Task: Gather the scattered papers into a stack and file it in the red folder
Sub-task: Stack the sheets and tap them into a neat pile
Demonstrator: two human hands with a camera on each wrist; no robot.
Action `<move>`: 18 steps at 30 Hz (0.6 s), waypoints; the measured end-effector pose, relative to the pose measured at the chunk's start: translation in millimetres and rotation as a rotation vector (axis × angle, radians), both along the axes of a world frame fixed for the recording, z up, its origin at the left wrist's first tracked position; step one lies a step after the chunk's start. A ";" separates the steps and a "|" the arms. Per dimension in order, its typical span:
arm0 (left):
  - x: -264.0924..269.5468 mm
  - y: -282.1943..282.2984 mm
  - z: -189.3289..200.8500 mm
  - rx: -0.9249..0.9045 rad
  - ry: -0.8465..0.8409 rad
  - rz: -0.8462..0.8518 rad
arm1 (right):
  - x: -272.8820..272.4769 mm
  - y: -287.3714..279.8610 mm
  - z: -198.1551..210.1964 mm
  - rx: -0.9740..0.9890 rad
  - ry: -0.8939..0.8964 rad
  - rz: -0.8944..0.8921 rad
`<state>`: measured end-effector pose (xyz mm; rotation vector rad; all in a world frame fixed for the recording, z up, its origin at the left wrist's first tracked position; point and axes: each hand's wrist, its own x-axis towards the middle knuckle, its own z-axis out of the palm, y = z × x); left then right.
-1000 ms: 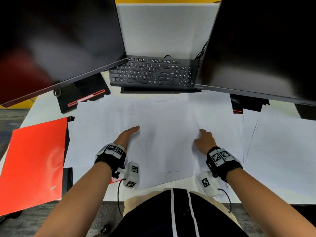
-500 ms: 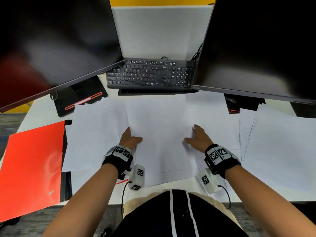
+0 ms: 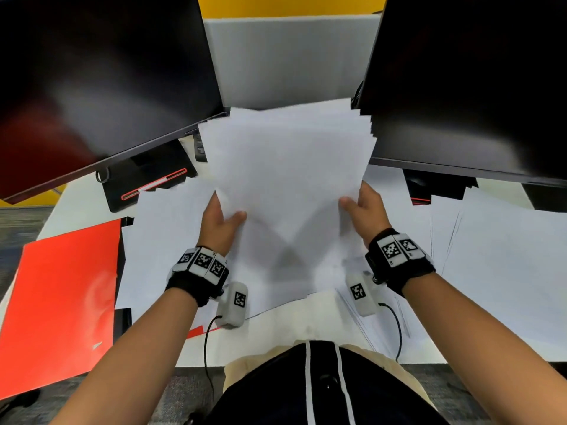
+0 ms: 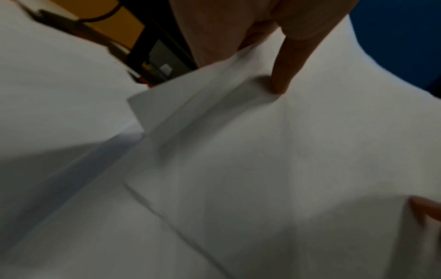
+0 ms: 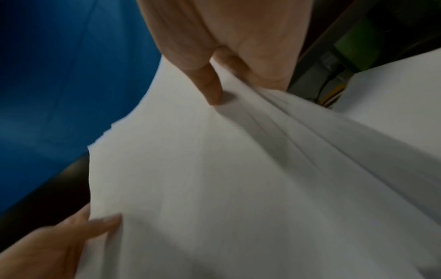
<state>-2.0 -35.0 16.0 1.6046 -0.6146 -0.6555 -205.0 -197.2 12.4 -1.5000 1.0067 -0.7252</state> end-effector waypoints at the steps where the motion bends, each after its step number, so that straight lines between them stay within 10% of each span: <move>1: -1.0 -3.5 7.5 -0.040 -0.049 0.022 | 3.0 0.9 7.3 -0.026 -0.055 -0.021; 9: -15.7 -7.0 21.3 -0.208 -0.170 0.080 | -4.2 7.8 28.2 -0.014 -0.316 -0.011; 18: -11.5 -16.6 16.7 -0.297 0.064 0.104 | -0.7 11.0 28.9 0.057 -0.401 -0.021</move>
